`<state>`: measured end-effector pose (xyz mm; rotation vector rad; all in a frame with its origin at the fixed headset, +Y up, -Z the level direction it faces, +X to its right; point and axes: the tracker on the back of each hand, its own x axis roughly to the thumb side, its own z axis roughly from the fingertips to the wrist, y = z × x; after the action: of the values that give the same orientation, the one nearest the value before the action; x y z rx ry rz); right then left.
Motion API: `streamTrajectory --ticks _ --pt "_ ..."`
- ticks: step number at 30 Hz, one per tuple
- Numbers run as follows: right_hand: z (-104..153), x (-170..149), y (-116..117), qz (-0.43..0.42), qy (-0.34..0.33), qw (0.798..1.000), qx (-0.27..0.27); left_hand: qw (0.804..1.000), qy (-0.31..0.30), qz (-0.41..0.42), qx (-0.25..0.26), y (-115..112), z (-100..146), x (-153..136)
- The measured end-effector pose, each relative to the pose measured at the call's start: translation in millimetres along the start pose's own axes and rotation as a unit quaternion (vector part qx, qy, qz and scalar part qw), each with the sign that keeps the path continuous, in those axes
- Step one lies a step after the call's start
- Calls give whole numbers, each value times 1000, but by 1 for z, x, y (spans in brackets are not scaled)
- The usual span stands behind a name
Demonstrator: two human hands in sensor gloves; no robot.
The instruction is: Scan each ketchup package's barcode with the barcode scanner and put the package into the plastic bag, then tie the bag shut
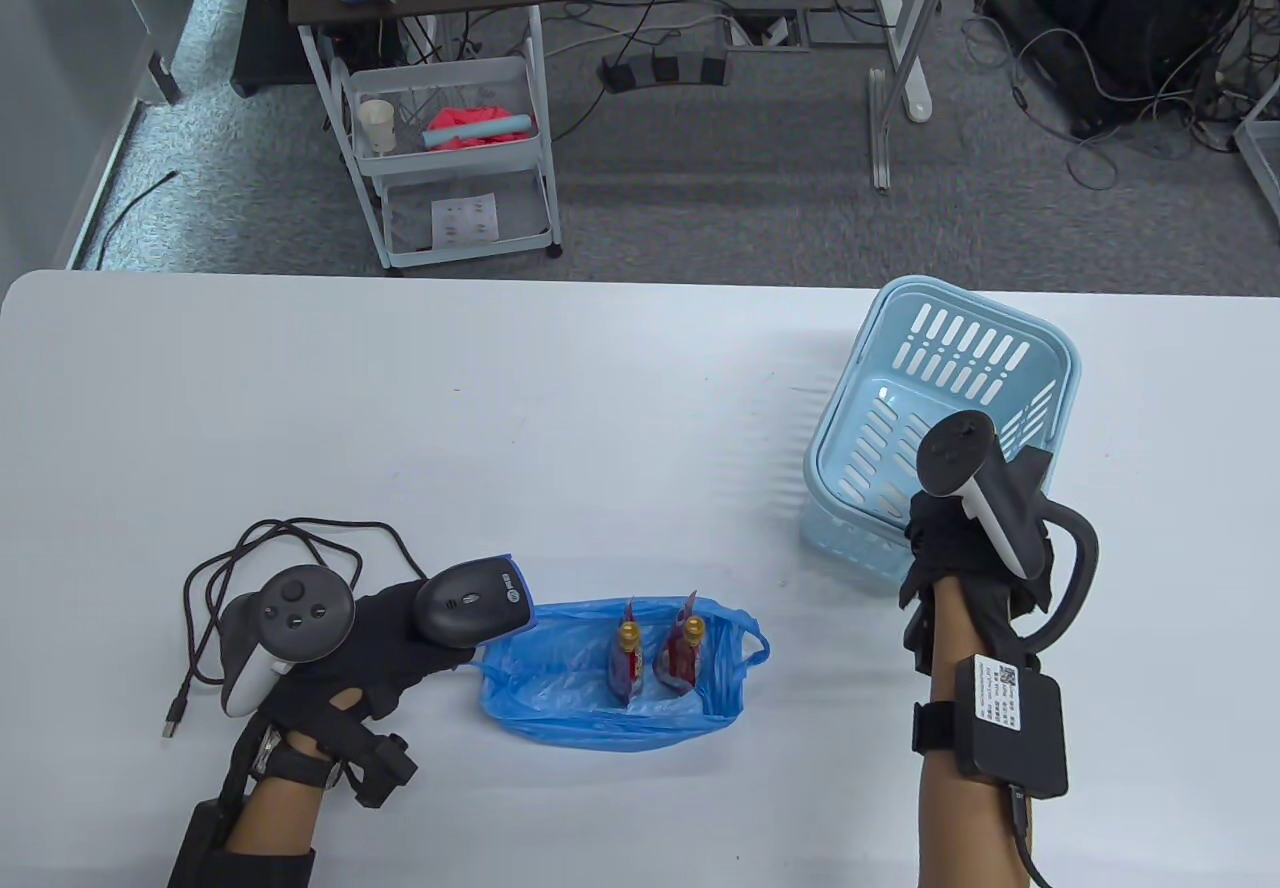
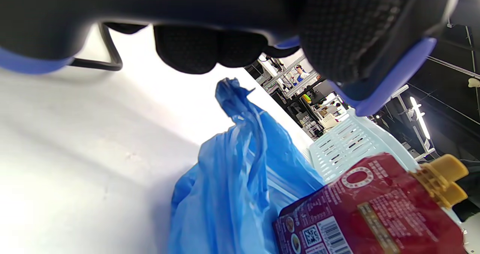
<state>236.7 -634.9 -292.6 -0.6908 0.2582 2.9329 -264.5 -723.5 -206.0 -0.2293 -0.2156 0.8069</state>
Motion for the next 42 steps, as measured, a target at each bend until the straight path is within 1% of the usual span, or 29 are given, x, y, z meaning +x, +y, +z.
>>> streamTrajectory --ticks 7,18,23,26,28,31,37,42 --pt "-6 2 1 23 7 1000 0 1000 1 1 -3 -1 -1 0" --pt "-8 8 7 60 12 998 -9 1000 -14 -13 -14 -8 -4 9" --pt "-10 14 10 58 10 998 -2 1000 -13 -6 -17 -9 -4 8" --pt "-13 18 14 60 15 998 12 1000 -11 -3 -17 -9 -4 7" --pt "-14 19 15 62 14 998 0 1000 -11 -1 -16 -8 -4 7" --pt "-17 19 15 61 19 998 3 1000 -8 1 -16 -8 -4 6" --pt "-17 16 15 58 19 998 -35 1000 -6 2 -15 -7 -4 5" --pt "-17 15 13 46 12 998 -45 1000 -6 0 -15 -6 -4 4"
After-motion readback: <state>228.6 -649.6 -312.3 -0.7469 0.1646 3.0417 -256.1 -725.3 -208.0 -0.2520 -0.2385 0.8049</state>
